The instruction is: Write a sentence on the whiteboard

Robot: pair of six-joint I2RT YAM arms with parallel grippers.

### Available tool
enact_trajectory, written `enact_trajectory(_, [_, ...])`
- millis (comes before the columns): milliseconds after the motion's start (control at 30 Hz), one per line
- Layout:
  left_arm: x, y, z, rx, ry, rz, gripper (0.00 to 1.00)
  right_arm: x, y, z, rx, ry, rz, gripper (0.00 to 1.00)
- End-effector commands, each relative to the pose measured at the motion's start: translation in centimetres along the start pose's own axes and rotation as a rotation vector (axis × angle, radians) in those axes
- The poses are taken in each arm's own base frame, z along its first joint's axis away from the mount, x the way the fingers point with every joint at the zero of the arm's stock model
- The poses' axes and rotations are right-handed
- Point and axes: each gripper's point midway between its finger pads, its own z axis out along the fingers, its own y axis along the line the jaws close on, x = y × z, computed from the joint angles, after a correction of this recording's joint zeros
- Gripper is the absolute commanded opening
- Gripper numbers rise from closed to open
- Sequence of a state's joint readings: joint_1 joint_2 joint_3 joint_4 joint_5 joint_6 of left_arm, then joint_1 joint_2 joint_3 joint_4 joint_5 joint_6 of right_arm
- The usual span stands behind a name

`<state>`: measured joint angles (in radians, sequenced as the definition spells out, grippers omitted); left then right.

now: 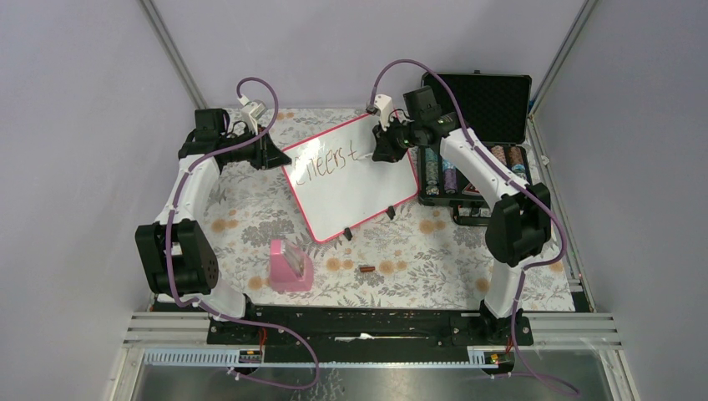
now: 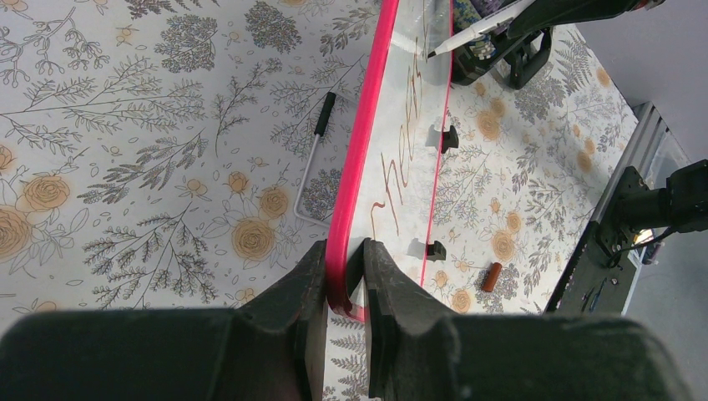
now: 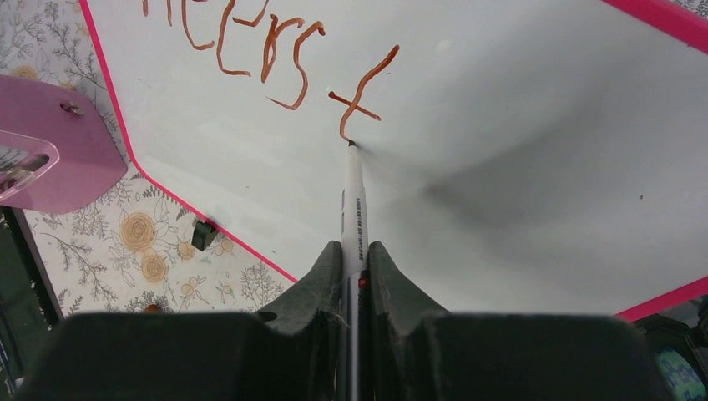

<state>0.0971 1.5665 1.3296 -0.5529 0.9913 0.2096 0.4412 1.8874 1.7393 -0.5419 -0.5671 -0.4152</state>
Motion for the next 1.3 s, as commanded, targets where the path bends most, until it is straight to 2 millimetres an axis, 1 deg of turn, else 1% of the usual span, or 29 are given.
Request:
enact_trajectory(0, [-1.0,-0.5,0.5,0.018,-0.008,0.079,0.00,-2.5,-1.0,-2.2,0.077,-0.053,-0.062,0.00])
enact_trajectory(233, [-1.0,-0.6,0.4,0.017,-0.009,0.080,0.00,-3.9,-0.7,-3.7,0.062,-0.103,-0.061,0.00])
enact_trajectory(400, [-1.1,-0.6,0.4,0.017,-0.009,0.082,0.00,-4.1,-0.9,-4.3,0.069,-0.113,-0.058,0.00])
enact_trajectory(1267, [-1.0,-0.5,0.5,0.018,-0.008,0.081,0.00,-4.1,-2.5,-2.4,0.075,-0.097,-0.029,0.00])
